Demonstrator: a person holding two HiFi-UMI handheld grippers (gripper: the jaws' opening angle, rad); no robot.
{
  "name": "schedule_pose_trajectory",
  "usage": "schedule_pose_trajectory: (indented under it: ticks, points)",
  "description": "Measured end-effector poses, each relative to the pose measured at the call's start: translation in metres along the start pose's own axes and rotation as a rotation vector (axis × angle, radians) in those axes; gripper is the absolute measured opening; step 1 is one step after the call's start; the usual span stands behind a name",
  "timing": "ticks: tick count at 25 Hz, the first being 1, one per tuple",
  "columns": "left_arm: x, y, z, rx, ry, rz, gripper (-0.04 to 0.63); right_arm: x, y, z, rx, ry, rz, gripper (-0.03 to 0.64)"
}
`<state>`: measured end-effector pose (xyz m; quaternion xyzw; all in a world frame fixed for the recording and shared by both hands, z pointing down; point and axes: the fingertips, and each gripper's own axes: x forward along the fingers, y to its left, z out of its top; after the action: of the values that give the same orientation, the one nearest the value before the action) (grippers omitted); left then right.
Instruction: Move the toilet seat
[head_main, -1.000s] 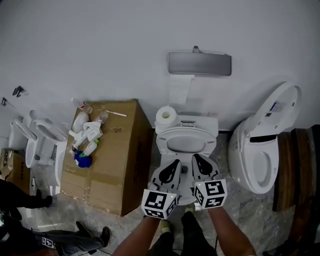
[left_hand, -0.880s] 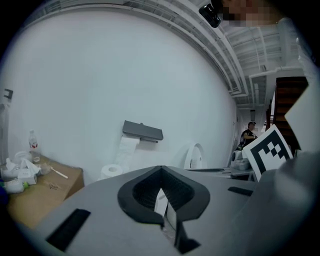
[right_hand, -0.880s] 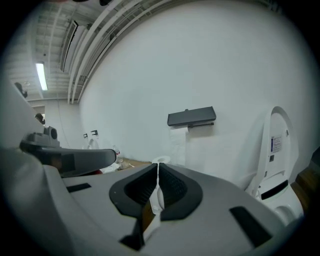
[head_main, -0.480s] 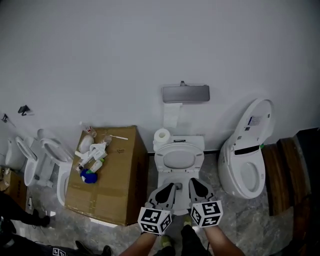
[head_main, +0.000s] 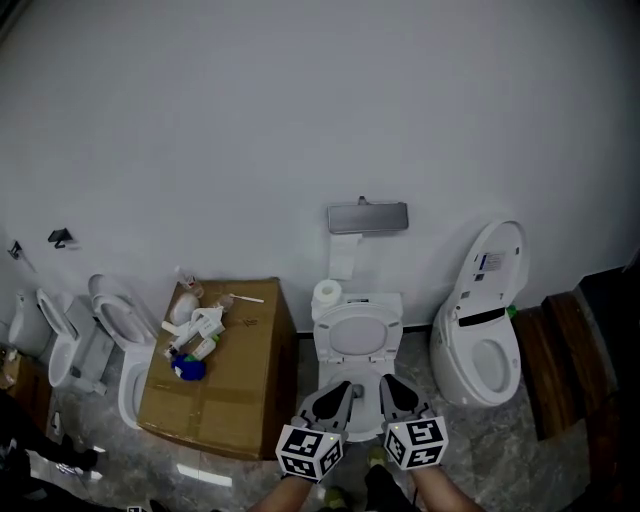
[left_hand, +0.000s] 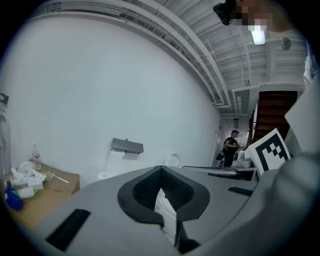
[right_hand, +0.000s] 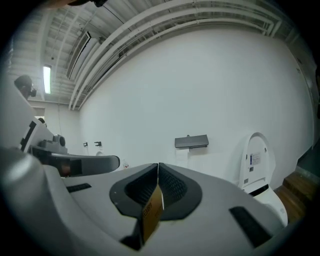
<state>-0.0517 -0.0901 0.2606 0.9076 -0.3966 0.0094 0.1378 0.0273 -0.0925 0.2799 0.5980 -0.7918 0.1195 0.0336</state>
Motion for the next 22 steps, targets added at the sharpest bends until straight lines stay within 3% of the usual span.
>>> schedule_pose_trajectory:
  ticks: [9,22]
  points:
    - [-0.045,-0.024,0.017,0.023,-0.007,-0.042,0.009,-0.045,0.033,0.022,-0.005,-0.054,0.002,0.019]
    - [-0.069,-0.030,0.039,0.037,-0.060,-0.043,0.008,-0.063,0.053,0.035,-0.016,-0.074,0.017,0.017]
